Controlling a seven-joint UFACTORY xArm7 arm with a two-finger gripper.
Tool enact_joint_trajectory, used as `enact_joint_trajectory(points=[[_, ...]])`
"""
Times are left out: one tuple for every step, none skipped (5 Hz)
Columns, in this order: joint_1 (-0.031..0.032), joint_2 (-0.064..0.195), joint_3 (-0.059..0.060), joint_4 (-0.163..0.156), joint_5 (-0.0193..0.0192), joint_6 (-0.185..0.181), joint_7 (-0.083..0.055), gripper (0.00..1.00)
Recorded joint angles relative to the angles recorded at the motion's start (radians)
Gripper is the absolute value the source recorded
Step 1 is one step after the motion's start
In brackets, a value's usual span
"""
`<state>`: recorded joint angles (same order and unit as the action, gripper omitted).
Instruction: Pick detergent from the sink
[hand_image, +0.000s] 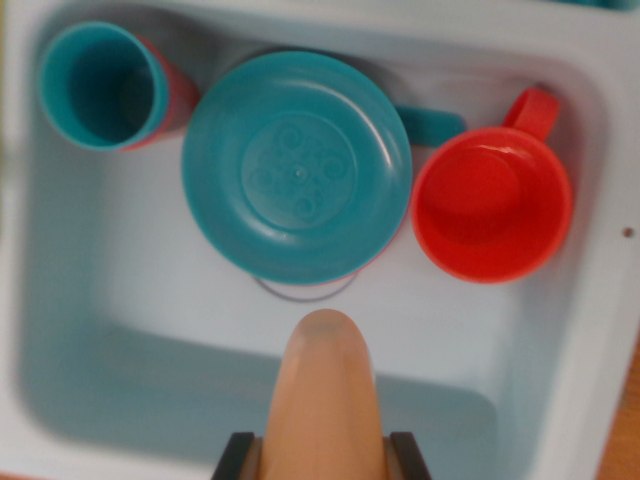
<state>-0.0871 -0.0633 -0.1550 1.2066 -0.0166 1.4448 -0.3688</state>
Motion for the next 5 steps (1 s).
enact_joint_trajectory(points=[[0.0004,-0.012,0.0,0.027,-0.0018,0.038,0.001,1.0],[0.0004,-0.012,0.0,0.027,-0.0018,0.038,0.001,1.0],[0.0008,-0.022,0.001,0.049,-0.0033,0.071,0.002,1.0],[0.0008,-0.022,0.001,0.049,-0.0033,0.071,0.002,1.0],[0.0011,-0.031,0.001,0.069,-0.0046,0.1,0.003,1.0]])
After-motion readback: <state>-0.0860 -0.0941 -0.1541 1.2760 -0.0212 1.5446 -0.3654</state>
